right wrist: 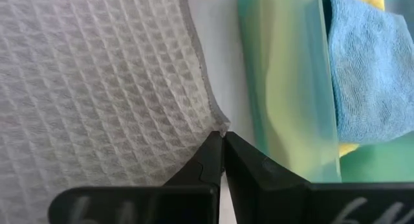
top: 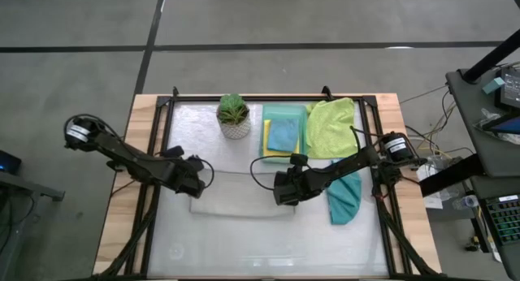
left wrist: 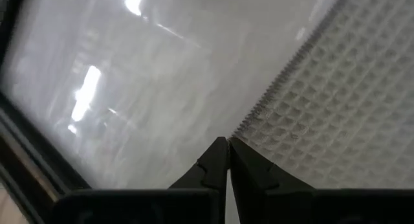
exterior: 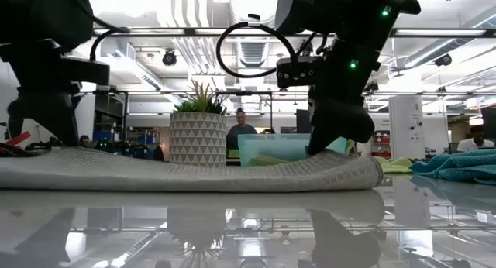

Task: Fold microfiber towels
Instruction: Fold the gray microfiber cloth

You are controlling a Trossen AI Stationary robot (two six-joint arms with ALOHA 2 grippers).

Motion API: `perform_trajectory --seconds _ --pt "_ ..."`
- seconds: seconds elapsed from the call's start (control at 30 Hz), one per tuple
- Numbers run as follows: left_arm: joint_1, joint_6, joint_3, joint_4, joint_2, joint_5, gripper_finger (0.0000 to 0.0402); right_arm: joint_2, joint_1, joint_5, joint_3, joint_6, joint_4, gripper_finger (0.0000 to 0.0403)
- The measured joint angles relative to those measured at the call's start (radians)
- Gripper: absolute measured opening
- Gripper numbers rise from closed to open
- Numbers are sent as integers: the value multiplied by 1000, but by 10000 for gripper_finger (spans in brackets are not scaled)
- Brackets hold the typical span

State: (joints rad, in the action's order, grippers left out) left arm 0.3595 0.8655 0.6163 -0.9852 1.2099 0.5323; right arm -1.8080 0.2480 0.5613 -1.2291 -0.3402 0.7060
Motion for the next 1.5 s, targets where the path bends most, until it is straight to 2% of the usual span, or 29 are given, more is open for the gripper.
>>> perform_trajectory --seconds 0.13,0.73,0.9,1.23,1.4,1.5 --pt "0 68 0 1 30 26 0 -7 -10 3 6 -1 -5 9" --pt "0 124 1 37 236 62 0 -43 -59 2 37 -2 -42 11" --pt "0 124 0 36 231 63 11 -41 -66 -20 37 -31 -42 45" --pt "0 73 46 25 134 53 84 23 -64 -43 15 -51 -16 138" --pt "0 -63 141 26 77 -37 93 106 -63 -128 9 -67 17 156" --pt "0 -89 205 38 56 -54 93 158 -63 -188 9 -148 22 156"
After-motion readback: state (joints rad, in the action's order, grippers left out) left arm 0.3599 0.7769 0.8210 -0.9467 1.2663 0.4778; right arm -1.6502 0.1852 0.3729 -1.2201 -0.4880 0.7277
